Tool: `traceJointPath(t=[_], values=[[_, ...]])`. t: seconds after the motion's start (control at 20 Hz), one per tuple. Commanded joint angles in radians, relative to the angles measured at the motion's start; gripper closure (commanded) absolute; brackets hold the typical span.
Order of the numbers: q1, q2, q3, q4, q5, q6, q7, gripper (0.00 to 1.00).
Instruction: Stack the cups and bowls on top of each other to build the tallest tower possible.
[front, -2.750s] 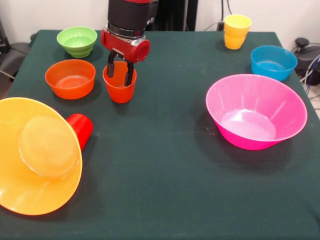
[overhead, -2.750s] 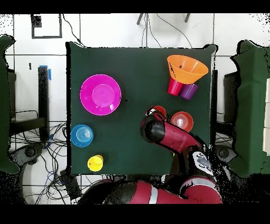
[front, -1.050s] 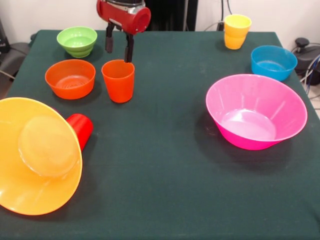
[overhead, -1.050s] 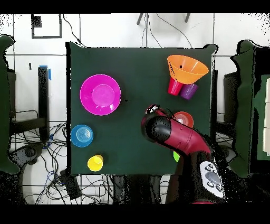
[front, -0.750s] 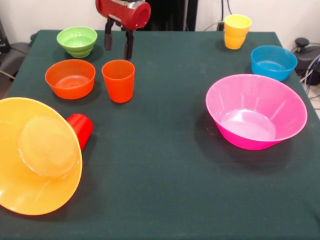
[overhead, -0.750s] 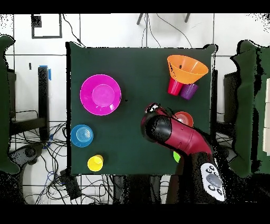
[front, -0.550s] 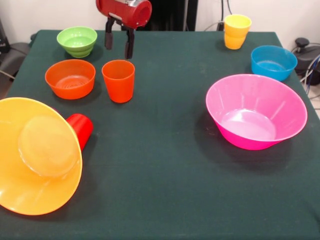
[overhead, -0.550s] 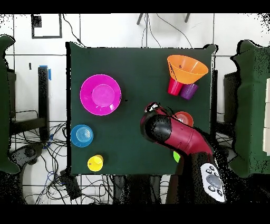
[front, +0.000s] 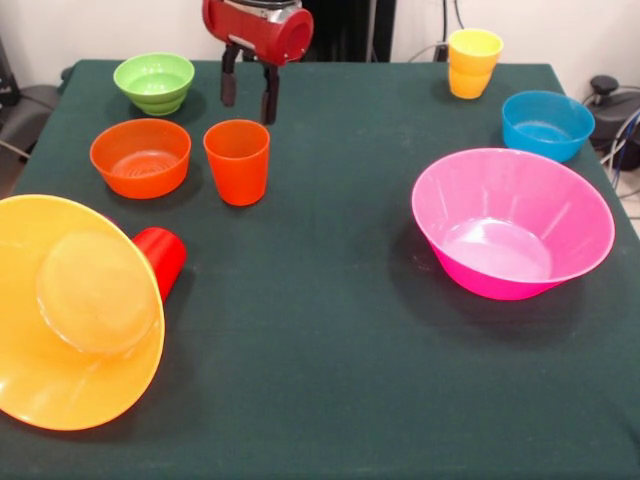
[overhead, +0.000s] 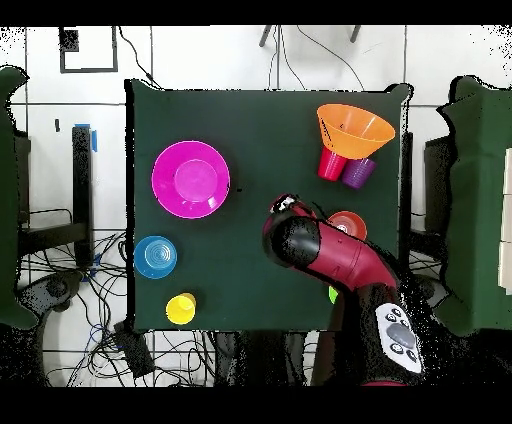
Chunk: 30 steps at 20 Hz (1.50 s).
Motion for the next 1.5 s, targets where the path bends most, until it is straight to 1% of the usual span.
traceJointPath(t=[0.05,0.5,0.9,1.15,1.3,1.5], values=[[0.028,0.073,0.114,0.019,0.029,-0.044,0.158,0.00],[0.007,0.142,0.127,0.004,0.014,-0.136,0.160,0.00],[-0.005,0.162,0.138,-0.004,0.016,-0.156,0.152,0.00],[-0.006,0.208,0.146,-0.023,0.015,-0.197,0.157,0.00],[0.007,0.222,0.122,-0.031,0.013,-0.176,0.146,0.00],[0.019,0.240,0.099,-0.034,0.008,-0.172,0.139,0.00]])
